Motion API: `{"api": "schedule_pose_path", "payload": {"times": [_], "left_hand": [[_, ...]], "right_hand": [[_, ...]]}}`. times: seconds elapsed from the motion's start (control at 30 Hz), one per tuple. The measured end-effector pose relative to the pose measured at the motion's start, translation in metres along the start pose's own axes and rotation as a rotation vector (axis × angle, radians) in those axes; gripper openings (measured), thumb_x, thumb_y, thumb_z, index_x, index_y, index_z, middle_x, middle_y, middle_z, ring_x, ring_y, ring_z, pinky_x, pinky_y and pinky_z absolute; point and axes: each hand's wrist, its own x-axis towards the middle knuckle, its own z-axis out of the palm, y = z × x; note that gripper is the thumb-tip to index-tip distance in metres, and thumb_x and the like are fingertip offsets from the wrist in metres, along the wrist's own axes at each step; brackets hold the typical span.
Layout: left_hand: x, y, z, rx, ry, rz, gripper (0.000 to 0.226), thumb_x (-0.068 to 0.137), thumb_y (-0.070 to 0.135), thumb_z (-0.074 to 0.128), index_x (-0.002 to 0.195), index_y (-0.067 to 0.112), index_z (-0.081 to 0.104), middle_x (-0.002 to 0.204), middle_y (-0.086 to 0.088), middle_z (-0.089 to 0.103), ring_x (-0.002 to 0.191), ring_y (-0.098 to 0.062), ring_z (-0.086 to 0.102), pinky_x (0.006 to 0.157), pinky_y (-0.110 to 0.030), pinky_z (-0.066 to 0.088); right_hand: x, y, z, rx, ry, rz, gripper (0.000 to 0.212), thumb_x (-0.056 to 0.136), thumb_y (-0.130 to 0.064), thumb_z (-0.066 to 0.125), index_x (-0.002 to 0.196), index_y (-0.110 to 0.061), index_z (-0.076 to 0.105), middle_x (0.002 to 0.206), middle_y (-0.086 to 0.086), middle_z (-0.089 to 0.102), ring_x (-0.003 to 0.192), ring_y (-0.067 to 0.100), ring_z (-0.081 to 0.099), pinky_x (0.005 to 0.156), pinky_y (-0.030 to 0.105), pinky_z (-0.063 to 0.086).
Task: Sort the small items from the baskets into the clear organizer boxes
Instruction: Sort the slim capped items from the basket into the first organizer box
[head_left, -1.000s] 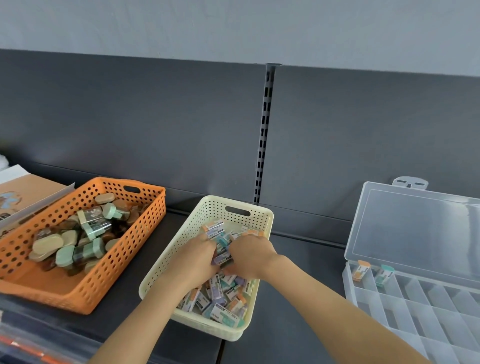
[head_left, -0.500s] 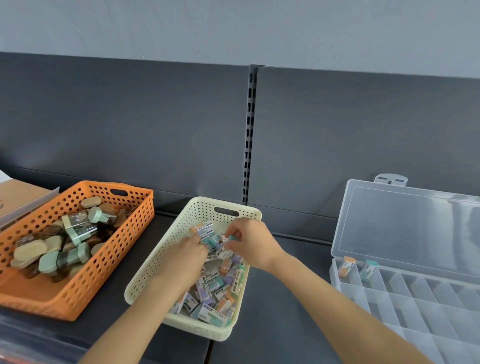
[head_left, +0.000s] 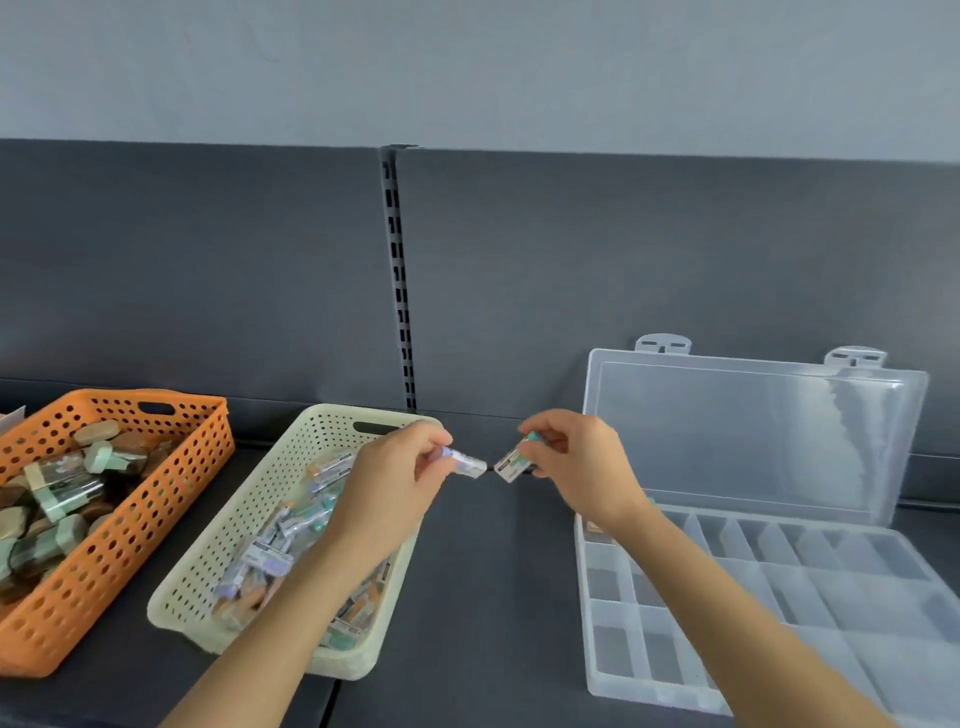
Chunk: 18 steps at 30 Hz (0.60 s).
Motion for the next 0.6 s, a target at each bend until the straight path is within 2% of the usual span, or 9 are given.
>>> {"api": "schedule_pose_path", "payload": {"times": [0.07, 0.1, 0.2, 0.3, 0.4, 0.47, 0.6], "left_hand": [[0.002, 0.019, 0.018, -0.056, -0.023, -0.004, 0.001, 0.087, 0.020, 0.063, 0.086, 0.020, 0.063, 0.079, 0.013, 0.067, 0.075, -0.007, 0.061, 0.073, -0.029, 0.050], [0.002, 0.028, 0.027, -0.075, -0.039, 0.001, 0.002, 0.086, 0.021, 0.064, 0.084, 0.020, 0.063, 0.079, 0.014, 0.067, 0.075, -0.005, 0.061, 0.072, -0.027, 0.049], [0.006, 0.055, 0.054, -0.133, -0.072, 0.049, 0.003, 0.085, 0.021, 0.065, 0.082, 0.021, 0.064, 0.078, 0.016, 0.066, 0.076, -0.002, 0.060, 0.069, -0.020, 0.048], [0.009, 0.081, 0.078, -0.192, -0.130, 0.105, 0.001, 0.086, 0.020, 0.066, 0.085, 0.019, 0.066, 0.079, 0.016, 0.067, 0.078, 0.001, 0.060, 0.067, -0.013, 0.049], [0.014, 0.099, 0.104, -0.211, -0.201, 0.137, 0.003, 0.086, 0.019, 0.067, 0.087, 0.016, 0.066, 0.079, 0.013, 0.067, 0.075, -0.002, 0.062, 0.069, -0.022, 0.054], [0.018, 0.109, 0.121, -0.222, -0.252, 0.147, 0.003, 0.087, 0.018, 0.066, 0.085, 0.017, 0.064, 0.078, 0.011, 0.068, 0.073, -0.006, 0.064, 0.070, -0.031, 0.055], [0.027, 0.124, 0.149, -0.143, -0.344, 0.175, 0.007, 0.089, 0.023, 0.063, 0.084, 0.018, 0.062, 0.080, 0.007, 0.067, 0.072, -0.010, 0.062, 0.071, -0.037, 0.055]], "right_hand": [[-0.007, 0.013, -0.023, -0.048, 0.035, 0.028, 0.016, 0.087, -0.009, 0.061, 0.101, -0.011, 0.069, 0.081, 0.002, 0.069, 0.071, 0.019, 0.068, 0.060, 0.015, 0.051], [-0.010, 0.021, -0.033, -0.080, 0.056, 0.036, 0.019, 0.087, -0.009, 0.061, 0.103, -0.012, 0.070, 0.083, 0.000, 0.068, 0.074, 0.020, 0.068, 0.063, 0.014, 0.050], [-0.019, 0.041, -0.060, -0.172, 0.110, 0.052, 0.024, 0.088, -0.009, 0.060, 0.110, -0.013, 0.070, 0.104, 0.002, 0.070, 0.090, 0.020, 0.066, 0.083, 0.027, 0.054], [-0.028, 0.060, -0.086, -0.187, 0.175, 0.069, 0.024, 0.087, -0.009, 0.064, 0.110, -0.011, 0.070, 0.105, 0.005, 0.070, 0.089, 0.022, 0.066, 0.084, 0.030, 0.053], [-0.036, 0.077, -0.108, -0.224, 0.216, 0.102, 0.022, 0.084, -0.010, 0.069, 0.106, -0.009, 0.069, 0.088, 0.002, 0.067, 0.076, 0.020, 0.062, 0.074, 0.020, 0.046], [-0.039, 0.089, -0.120, -0.264, 0.229, 0.132, 0.020, 0.082, -0.010, 0.070, 0.102, -0.008, 0.068, 0.084, 0.002, 0.066, 0.075, 0.021, 0.060, 0.068, 0.016, 0.040], [-0.040, 0.112, -0.131, -0.350, 0.190, 0.124, 0.019, 0.084, -0.007, 0.067, 0.103, -0.008, 0.070, 0.097, 0.006, 0.069, 0.081, 0.018, 0.059, 0.068, 0.010, 0.036]]}}
